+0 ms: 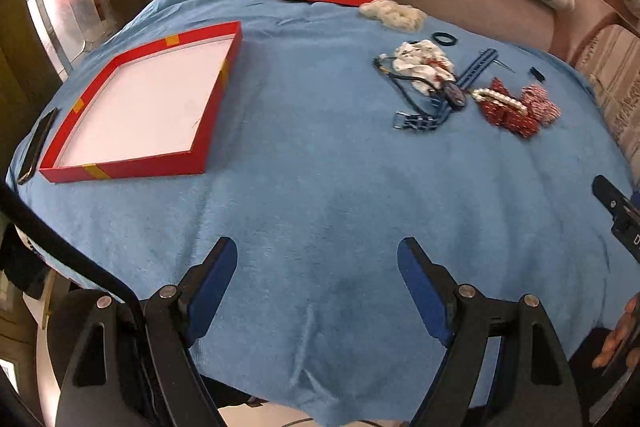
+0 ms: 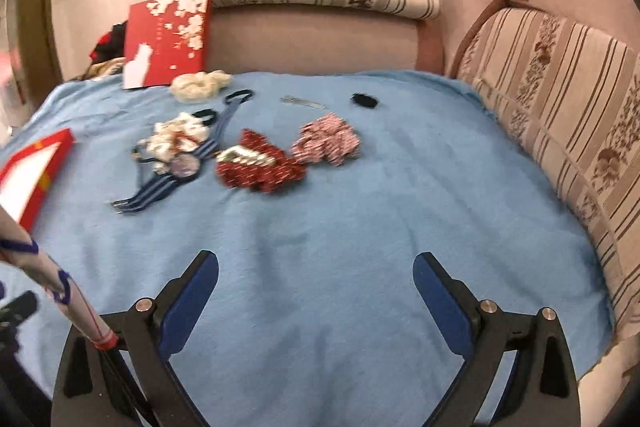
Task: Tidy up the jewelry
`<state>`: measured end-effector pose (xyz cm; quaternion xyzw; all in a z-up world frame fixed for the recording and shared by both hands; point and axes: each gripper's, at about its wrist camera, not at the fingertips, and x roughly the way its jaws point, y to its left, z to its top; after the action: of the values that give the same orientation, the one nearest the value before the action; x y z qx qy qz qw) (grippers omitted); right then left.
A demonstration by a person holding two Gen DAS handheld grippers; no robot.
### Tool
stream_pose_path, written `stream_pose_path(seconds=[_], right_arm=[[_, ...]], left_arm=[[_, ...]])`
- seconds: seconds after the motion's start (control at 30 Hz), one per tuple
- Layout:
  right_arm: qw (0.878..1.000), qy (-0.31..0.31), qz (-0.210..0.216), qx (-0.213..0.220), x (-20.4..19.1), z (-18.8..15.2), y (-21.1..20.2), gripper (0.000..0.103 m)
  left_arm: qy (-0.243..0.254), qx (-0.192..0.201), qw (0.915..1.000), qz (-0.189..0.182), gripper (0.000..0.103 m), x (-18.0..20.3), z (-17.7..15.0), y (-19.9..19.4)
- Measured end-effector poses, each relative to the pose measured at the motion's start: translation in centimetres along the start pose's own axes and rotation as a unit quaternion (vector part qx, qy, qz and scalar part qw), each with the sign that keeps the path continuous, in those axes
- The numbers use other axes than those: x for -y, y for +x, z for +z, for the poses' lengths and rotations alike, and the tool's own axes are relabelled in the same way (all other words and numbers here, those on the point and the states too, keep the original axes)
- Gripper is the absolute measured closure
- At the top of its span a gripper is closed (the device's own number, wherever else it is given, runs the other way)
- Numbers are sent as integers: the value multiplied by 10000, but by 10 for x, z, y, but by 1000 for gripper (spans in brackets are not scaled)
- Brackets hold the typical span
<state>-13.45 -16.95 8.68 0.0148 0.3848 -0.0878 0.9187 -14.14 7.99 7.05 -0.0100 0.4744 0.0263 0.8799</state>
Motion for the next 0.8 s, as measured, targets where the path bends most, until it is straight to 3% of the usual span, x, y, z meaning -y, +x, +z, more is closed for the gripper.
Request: stream_pose_path(seconds=[0.13,0.8], right_arm=[[9997,162,162,-34,-7,-8,-11,6],[9989,405,200,-123,-4,-18,-15,7]], left_arm=[[107,199,9997,32,14,4,-1,-13],[510,126,9974,-500,14,36,-10,-19]])
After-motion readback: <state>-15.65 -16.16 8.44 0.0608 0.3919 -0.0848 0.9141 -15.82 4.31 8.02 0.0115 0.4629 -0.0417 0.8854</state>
